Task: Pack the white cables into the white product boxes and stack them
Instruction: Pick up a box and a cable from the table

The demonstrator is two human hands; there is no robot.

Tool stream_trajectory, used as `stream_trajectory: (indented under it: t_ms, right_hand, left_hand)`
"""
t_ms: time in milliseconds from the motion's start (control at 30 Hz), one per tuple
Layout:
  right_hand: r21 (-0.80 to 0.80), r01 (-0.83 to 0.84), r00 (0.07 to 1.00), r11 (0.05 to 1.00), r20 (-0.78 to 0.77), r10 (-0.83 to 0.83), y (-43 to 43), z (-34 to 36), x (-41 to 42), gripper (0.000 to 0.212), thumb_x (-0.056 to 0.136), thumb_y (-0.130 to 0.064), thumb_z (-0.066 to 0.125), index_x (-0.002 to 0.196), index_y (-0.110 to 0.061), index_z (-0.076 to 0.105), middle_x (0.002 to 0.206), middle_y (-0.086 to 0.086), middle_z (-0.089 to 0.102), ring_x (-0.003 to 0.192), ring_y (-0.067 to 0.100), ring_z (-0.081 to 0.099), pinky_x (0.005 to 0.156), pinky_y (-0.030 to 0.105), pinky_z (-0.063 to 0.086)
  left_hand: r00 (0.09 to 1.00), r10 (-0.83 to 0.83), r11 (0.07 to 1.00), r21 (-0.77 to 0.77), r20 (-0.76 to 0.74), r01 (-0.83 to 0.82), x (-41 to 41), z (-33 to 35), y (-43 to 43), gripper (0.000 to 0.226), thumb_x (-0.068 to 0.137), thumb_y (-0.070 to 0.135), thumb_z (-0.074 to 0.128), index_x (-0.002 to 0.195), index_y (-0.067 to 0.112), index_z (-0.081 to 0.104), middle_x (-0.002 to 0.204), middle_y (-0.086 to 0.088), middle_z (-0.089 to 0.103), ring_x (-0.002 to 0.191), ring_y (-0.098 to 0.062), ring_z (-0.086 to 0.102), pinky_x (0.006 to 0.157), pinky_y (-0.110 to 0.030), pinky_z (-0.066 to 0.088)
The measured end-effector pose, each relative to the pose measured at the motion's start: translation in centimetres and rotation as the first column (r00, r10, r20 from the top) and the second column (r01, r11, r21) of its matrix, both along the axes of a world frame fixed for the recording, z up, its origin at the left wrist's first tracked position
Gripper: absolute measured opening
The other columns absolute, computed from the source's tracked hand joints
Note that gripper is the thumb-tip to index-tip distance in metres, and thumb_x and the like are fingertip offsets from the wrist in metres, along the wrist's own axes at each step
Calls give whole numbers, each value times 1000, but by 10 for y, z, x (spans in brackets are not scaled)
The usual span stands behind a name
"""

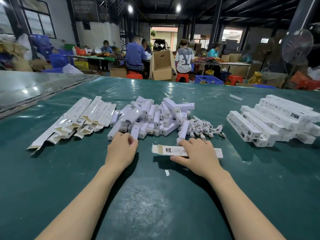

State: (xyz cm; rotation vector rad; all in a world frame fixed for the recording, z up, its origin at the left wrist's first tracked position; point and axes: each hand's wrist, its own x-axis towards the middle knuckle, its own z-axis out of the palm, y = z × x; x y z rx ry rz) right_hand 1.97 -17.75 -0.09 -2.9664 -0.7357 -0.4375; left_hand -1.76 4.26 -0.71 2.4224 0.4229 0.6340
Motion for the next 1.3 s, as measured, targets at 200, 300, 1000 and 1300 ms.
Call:
stream_trajectory:
  t_ms: [200, 300, 1000, 1300]
  right_hand:
    - [-4, -24, 1000, 1000, -19, 23, 1, -3, 0, 54, 83, -70, 34, 113, -30, 55, 104, -5, 54, 102, 19, 46, 82, 34, 24]
    - [32, -9, 1000, 999, 21, 9, 1, -4, 0, 54, 84, -69, 34, 109, -28, 57, 101, -6, 57, 100, 18, 48, 81, 33, 23]
    - [281, -11, 992, 960, 123, -25, 0, -1, -3, 68, 71, -75, 19, 88, -22, 58, 82, -9, 51, 89, 17, 50, 68, 30, 14]
    - [324, -37, 989, 945, 151, -13, 3, -1, -5, 60, 74, -69, 30, 88, -20, 62, 83, -6, 57, 87, 17, 50, 68, 30, 16]
  left_hand:
    - [999, -42, 962, -271, -21, 35, -1, 10, -5, 49, 85, 15, 56, 132, 12, 41, 108, -6, 59, 92, -20, 52, 75, -30, 41]
    - [978, -198, 501, -850, 72, 164, -5, 29, -10, 26, 89, 9, 55, 114, 3, 54, 102, -11, 60, 75, -17, 54, 64, -25, 47]
    - [909, -301, 186, -917, 290, 354, -10, 17, -38, 28, 88, 20, 56, 109, 2, 58, 78, -6, 73, 69, -15, 70, 59, -24, 57]
    - [941, -115, 394, -855, 318, 337, -9, 9, -50, 13, 80, 18, 68, 87, 19, 57, 81, 3, 67, 70, -10, 66, 54, -18, 51]
